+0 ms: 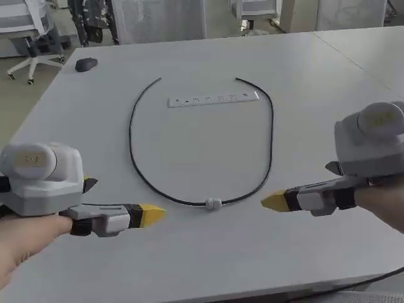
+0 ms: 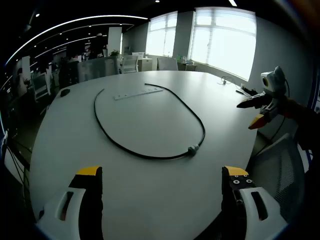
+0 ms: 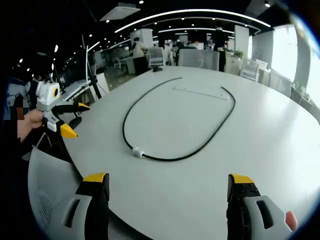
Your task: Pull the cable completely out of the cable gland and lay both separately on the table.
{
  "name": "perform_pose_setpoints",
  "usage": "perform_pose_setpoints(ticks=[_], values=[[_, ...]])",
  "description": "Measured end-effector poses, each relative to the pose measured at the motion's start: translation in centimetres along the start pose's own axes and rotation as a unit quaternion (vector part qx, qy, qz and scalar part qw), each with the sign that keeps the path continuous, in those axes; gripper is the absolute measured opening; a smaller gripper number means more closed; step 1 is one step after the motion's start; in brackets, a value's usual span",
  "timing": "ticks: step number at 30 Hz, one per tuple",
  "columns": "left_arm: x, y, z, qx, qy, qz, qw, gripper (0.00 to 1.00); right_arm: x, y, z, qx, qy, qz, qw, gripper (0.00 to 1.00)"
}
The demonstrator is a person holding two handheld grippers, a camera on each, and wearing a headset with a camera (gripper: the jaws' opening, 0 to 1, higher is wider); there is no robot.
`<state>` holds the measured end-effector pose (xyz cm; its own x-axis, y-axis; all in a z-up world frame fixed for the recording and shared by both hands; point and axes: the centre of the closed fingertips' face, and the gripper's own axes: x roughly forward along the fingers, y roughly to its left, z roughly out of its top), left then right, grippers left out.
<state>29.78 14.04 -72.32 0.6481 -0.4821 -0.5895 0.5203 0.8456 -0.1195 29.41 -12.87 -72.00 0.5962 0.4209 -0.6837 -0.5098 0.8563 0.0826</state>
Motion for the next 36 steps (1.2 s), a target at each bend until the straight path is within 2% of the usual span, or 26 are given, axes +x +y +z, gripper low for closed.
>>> perform_pose_setpoints(ticks=[25, 28, 32, 36], values=[[0.31, -0.01, -0.23, -0.003, 0.003, -0.002, 1.0000, 0.99, 0.18, 0.02, -0.19, -0.002, 0.003, 0.005, 1.0000, 0.99], [0.42, 0.06, -0.29, -0.003, 0.003, -0.002, 1.0000, 0.99, 0.26, 0.11, 0.13, -0.015, -0.009, 0.009, 0.9998, 0.99], [0.64, 0.15, -0.47, -0.007, 0.006, -0.002, 1.0000, 0.99, 0.35, 0.05, 0.25, -0.007, -0.012, 0.015, 0.9998, 0.99], [0.84, 0.09, -0.21, -0.008, -0.002, -0.005, 1.0000, 0.99, 0.44, -0.17, 0.39, -0.007, -0.014, 0.016, 0.9997, 0.99]])
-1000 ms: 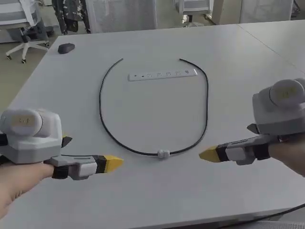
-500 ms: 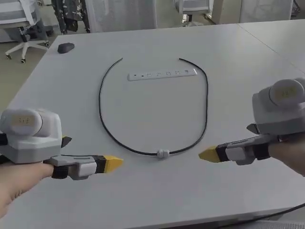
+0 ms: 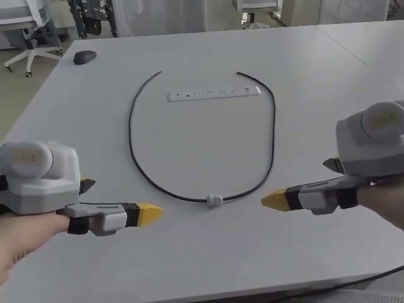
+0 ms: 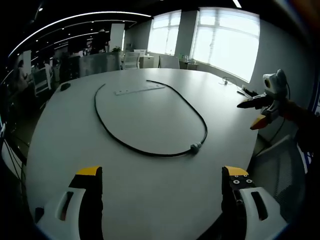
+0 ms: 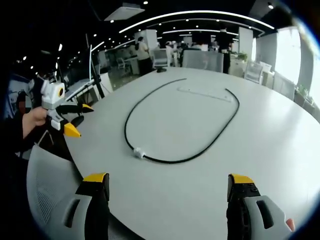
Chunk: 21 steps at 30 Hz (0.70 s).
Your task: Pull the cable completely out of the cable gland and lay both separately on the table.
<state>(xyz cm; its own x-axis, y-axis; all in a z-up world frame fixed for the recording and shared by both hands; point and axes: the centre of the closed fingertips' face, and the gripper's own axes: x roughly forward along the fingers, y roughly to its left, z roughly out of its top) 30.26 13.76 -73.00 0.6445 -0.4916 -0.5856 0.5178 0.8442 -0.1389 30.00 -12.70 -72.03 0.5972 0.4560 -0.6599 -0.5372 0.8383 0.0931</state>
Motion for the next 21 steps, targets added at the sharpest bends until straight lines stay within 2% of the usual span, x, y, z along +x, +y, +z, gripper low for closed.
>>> perform_pose_setpoints(ticks=[9, 17, 21], values=[[0.4, 0.3, -0.1, -0.006, 0.005, 0.002, 1.0000, 0.99, 0.4, -0.7, 0.0, -0.006, 0.009, 0.002, 0.9999, 0.99], [0.9, 0.3, -0.3, -0.006, 0.010, 0.002, 0.9999, 0.99, 0.3, -1.2, 0.1, -0.026, 0.014, 0.011, 0.9995, 0.99], [0.8, 0.4, -0.2, -0.007, 0.008, 0.004, 0.9999, 0.99, 0.7, -0.8, 0.4, -0.023, 0.017, 0.046, 0.9985, 0.99]])
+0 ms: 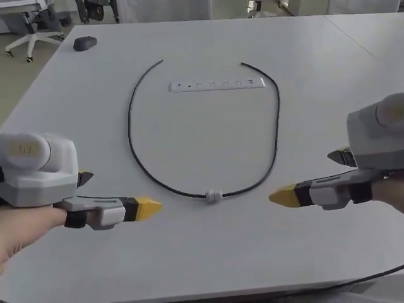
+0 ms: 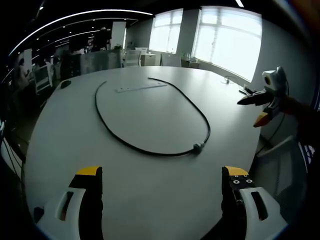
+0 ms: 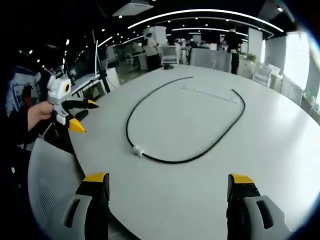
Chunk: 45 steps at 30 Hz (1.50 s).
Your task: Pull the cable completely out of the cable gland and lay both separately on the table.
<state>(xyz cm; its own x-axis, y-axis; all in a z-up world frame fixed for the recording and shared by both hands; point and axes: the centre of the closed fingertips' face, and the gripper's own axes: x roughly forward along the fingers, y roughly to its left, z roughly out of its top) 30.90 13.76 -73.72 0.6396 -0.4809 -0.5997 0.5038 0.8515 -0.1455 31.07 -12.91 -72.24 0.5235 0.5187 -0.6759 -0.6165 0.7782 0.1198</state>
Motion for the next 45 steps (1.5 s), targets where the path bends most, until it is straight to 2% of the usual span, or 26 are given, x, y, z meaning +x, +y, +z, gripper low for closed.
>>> perform_pose_setpoints(ticks=[2, 4, 5, 6, 8, 9, 10, 12, 13, 14, 15, 16, 17, 18, 20, 21, 23, 24, 25, 27, 28, 29, 30, 37, 40, 45], values=[[-0.1, 0.0, 0.1, 0.002, -0.003, 0.003, 1.0000, 0.99, 0.4, 0.6, 0.5, -0.027, -0.006, 0.026, 0.9993, 0.99], [-0.2, 0.0, 0.2, 0.001, -0.005, 0.003, 1.0000, 0.99, 0.9, 0.8, 0.5, -0.034, 0.004, 0.034, 0.9988, 0.99], [-0.2, -0.1, 0.2, 0.000, -0.006, 0.001, 1.0000, 0.99, 1.4, 1.3, 0.7, -0.049, 0.003, 0.053, 0.9974, 0.99], [-0.2, -0.2, 0.1, 0.000, -0.005, 0.001, 1.0000, 0.99, 1.8, 1.5, 1.0, -0.043, 0.004, 0.058, 0.9974, 0.99], [-0.3, -0.3, 0.0, 0.000, -0.005, 0.001, 1.0000, 0.99, 2.5, 2.9, 1.7, -0.074, -0.009, 0.098, 0.9924, 0.93], [-0.3, -0.5, 0.0, -0.001, -0.004, -0.001, 1.0000, 0.99, 2.9, 3.2, 1.4, -0.073, 0.010, 0.108, 0.9914, 0.90], [-0.3, -0.5, -0.1, -0.001, -0.003, -0.001, 1.0000, 0.99, 3.2, 3.9, 1.5, -0.093, 0.009, 0.126, 0.9876, 0.88], [-0.4, -0.6, -0.1, -0.001, -0.003, -0.001, 1.0000, 0.99, 4.3, 4.4, 2.0, -0.123, 0.006, 0.137, 0.9829, 0.88], [-0.4, -0.6, -0.1, -0.001, -0.004, 0.001, 1.0000, 0.99, 4.7, 5.5, 2.2, -0.154, 0.001, 0.169, 0.9736, 0.85], [-0.4, -0.5, -0.1, -0.001, -0.004, 0.002, 1.0000, 0.99, 5.1, 5.5, 2.2, -0.160, 0.007, 0.166, 0.9730, 0.81], [-0.5, -0.5, -0.1, -0.002, -0.003, 0.003, 1.0000, 0.99, 5.6, 6.0, 2.2, -0.186, 0.007, 0.181, 0.9657, 0.75], [-0.5, -0.5, -0.1, -0.002, -0.002, 0.004, 1.0000, 0.99, 5.8, 6.2, 2.4, -0.198, 0.002, 0.188, 0.9622, 0.72], [-0.5, -0.5, -0.1, -0.002, -0.002, 0.004, 1.0000, 0.99, 6.3, 6.2, 2.6, -0.200, -0.002, 0.186, 0.9620, 0.69], [-0.6, -0.5, -0.1, -0.002, -0.001, 0.005, 1.0000, 0.99, 6.6, 6.6, 2.8, -0.207, -0.008, 0.197, 0.9582, 0.68], [-0.6, -0.6, -0.1, -0.003, -0.002, 0.005, 1.0000, 0.99, 7.4, 6.8, 2.5, -0.207, 0.004, 0.209, 0.9558, 0.61], [-0.7, -0.6, -0.2, -0.003, -0.001, 0.006, 1.0000, 0.99, 7.9, 6.9, 2.3, -0.220, 0.007, 0.219, 0.9505, 0.55], [-0.7, -0.7, -0.2, -0.002, -0.001, 0.006, 1.0000, 0.99, 8.6, 6.8, 1.9, -0.234, 0.015, 0.220, 0.9469, 0.48], [-0.7, -0.7, -0.3, -0.002, 0.000, 0.006, 1.0000, 0.99, 8.9, 7.1, 1.8, -0.249, 0.008, 0.231, 0.9405, 0.44], [-0.7, -0.7, -0.3, -0.003, 0.000, 0.006, 1.0000, 0.99, 9.2, 7.1, 1.7, -0.248, 0.008, 0.232, 0.9407, 0.42], [-0.7, -0.6, -0.3, -0.004, 0.000, 0.007, 1.0000, 0.99, 9.9, 7.4, 1.2, -0.253, 0.017, 0.247, 0.9352, 0.40], [-0.7, -0.6, -0.4, -0.004, 0.001, 0.008, 1.0000, 0.99, 10.3, 7.3, 1.2, -0.256, 0.016, 0.242, 0.9358, 0.39], [-0.7, -0.6, -0.5, -0.004, 0.004, 0.006, 1.0000, 0.99, 10.7, 7.2, 0.7, -0.270, 0.026, 0.245, 0.9309, 0.36], [-0.7, -0.6, -0.6, -0.003, 0.006, 0.006, 1.0000, 0.99, 10.9, 7.3, 0.7, -0.277, 0.025, 0.245, 0.9289, 0.33], [-0.7, -0.4, -1.0, -0.003, 0.011, 0.007, 0.9999, 0.99, 12.6, 7.5, 0.4, -0.279, 0.026, 0.252, 0.9262, 0.27], [-0.6, -0.8, -0.8, 0.000, 0.006, -0.002, 1.0000, 0.99, 13.1, 7.3, 0.1, -0.294, 0.030, 0.250, 0.9220, 0.24], [-0.5, -0.9, -0.9, 0.003, 0.011, -0.001, 0.9999, 0.99, 13.5, 7.6, -0.2, -0.291, 0.030, 0.264, 0.9192, 0.22]])
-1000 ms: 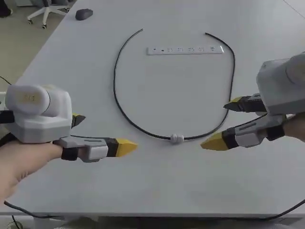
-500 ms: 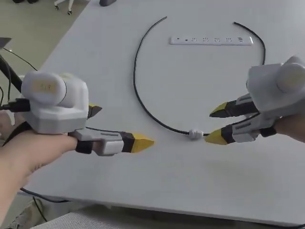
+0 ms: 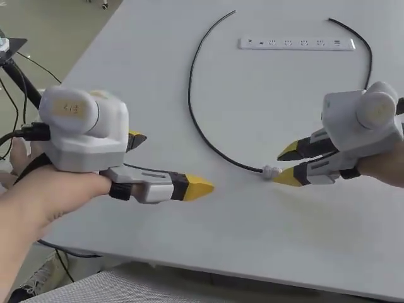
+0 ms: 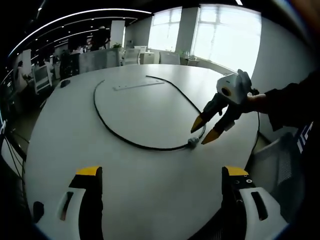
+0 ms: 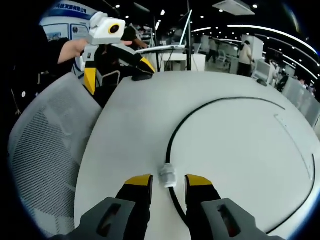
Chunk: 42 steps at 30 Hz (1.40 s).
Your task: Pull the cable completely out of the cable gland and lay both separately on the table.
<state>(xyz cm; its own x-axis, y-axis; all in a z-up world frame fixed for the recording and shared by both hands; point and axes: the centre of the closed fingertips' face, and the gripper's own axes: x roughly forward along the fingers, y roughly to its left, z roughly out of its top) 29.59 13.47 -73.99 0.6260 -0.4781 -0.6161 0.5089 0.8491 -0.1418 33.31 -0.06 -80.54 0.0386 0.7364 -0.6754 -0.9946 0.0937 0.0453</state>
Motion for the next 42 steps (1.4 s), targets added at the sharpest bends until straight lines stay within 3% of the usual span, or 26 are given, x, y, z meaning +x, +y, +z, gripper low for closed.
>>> perform_pose_setpoints(ticks=[3, 17, 29, 36, 39, 41, 42], values=[[0.0, -0.1, -0.1, -0.001, 0.003, -0.001, 1.0000, 0.99, 0.4, -0.1, -0.3, -0.015, 0.008, -0.006, 0.9998, 0.18], [0.0, -0.1, -0.4, -0.001, 0.008, -0.004, 1.0000, 0.99, 1.1, -0.1, -0.8, -0.014, 0.019, 0.005, 0.9997, 0.09], [0.4, -0.5, 0.0, 0.004, 0.005, -0.013, 0.9999, 0.99, 1.2, -0.1, -1.0, -0.019, 0.023, -0.005, 0.9996, 0.08], [1.1, -1.0, 0.7, 0.005, -0.005, -0.036, 0.9993, 0.92, 0.6, -0.3, -0.6, -0.024, 0.016, -0.005, 0.9996, 0.08], [1.7, -1.6, 1.4, 0.021, -0.009, -0.056, 0.9981, 0.88, -0.1, -0.3, 0.0, -0.019, 0.009, 0.001, 0.9998, 0.07], [2.0, -2.3, 2.1, 0.035, -0.019, -0.073, 0.9965, 0.84, -0.8, -0.1, 0.6, -0.025, -0.004, 0.008, 0.9997, 0.07], [2.2, -2.9, 2.9, 0.037, -0.037, -0.089, 0.9946, 0.83, -1.0, -0.1, 0.8, -0.024, -0.007, 0.007, 0.9997, 0.07]])
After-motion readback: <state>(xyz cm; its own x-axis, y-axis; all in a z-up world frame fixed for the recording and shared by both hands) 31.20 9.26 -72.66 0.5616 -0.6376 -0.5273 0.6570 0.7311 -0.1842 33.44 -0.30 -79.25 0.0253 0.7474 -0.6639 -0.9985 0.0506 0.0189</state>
